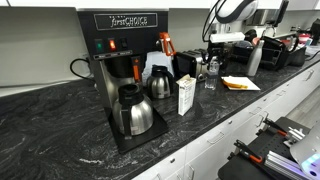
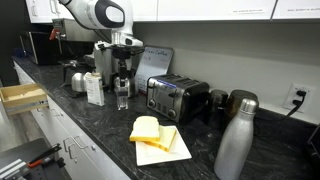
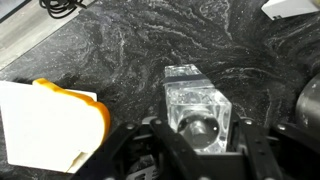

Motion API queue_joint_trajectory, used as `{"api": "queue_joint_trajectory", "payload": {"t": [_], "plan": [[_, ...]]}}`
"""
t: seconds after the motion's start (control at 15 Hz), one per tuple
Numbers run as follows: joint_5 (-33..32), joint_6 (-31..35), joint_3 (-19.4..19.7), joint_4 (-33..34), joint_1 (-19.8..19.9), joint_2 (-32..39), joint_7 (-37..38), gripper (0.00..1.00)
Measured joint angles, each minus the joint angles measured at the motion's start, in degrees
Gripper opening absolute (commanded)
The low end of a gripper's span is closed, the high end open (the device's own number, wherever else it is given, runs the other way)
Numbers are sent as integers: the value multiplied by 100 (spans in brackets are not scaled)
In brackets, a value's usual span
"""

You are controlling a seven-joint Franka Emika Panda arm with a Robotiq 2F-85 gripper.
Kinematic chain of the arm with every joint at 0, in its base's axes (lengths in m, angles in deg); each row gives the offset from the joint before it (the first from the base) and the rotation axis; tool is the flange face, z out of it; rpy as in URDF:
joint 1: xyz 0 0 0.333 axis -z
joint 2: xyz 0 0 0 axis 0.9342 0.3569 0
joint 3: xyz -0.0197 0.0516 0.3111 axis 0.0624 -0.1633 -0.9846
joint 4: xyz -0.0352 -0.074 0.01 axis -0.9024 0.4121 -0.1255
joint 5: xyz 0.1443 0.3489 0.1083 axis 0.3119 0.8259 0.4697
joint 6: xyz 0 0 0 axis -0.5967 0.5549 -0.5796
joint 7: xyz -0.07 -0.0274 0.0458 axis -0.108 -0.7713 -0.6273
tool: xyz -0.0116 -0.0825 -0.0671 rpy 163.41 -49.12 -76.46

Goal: Move the glass bottle slightly backward

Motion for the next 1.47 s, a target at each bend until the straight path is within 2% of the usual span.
{"api": "queue_joint_trajectory", "payload": {"t": [0.33, 0.8, 1.0, 1.4, 1.47], "plan": [[-6, 48, -100, 190, -27, 165, 758, 27], [-108, 48, -138, 910, -121, 1070, 1928, 27], [-108, 99, -132, 1090, -223, 1331, 2195, 27], [-108, 103, -122, 1140, -349, 1339, 2373, 27], [-108, 103, -122, 1140, -354, 1345, 2374, 34]]}}
